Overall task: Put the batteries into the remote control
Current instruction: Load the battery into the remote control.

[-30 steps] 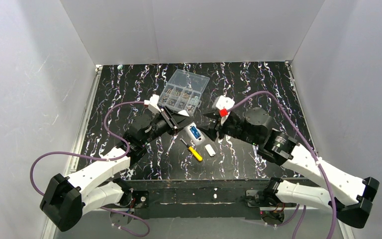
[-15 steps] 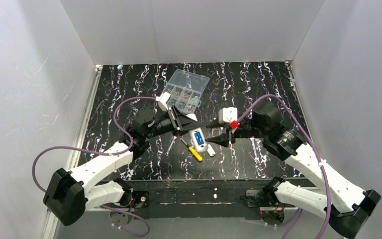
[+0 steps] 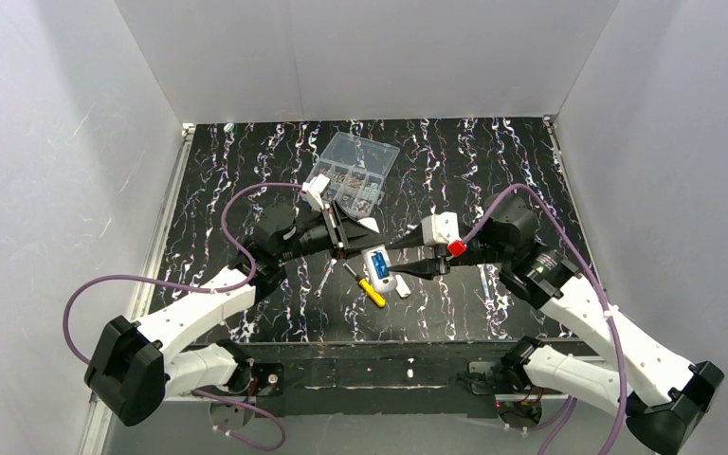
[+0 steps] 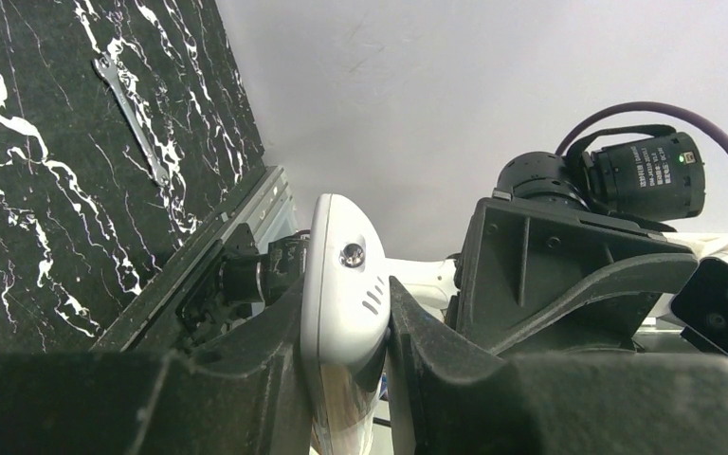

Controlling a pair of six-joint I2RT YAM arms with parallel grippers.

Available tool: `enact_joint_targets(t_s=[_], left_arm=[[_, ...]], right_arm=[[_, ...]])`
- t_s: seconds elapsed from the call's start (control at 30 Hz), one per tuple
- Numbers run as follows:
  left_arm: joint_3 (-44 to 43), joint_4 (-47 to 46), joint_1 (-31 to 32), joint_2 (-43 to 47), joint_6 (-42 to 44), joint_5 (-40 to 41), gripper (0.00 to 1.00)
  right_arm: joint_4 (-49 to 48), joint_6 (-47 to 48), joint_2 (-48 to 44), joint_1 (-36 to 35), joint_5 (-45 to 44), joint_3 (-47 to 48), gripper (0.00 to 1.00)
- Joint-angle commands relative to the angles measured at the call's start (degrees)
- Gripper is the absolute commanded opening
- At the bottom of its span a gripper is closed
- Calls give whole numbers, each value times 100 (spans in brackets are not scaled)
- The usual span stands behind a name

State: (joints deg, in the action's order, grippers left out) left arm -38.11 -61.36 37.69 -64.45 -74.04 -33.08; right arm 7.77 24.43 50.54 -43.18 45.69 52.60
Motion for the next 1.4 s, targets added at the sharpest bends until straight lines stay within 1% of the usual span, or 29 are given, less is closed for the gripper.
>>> enact_joint_targets(t_s=[0.0, 0.4, 1.0, 1.37], left_arm=[[-288, -420, 25, 133, -7, -291, 0], [-301, -431, 23, 139, -14, -322, 0], [-282, -472, 24, 120, -67, -314, 0], [-302, -469, 21, 103, -130, -303, 0]], right_arm=[[-530, 162, 176, 20, 130, 19, 46], [-406, 392, 607, 55, 479, 237, 44], [-444, 520, 693, 125, 472, 197, 40], [-131, 784, 712, 134, 512, 156, 38]])
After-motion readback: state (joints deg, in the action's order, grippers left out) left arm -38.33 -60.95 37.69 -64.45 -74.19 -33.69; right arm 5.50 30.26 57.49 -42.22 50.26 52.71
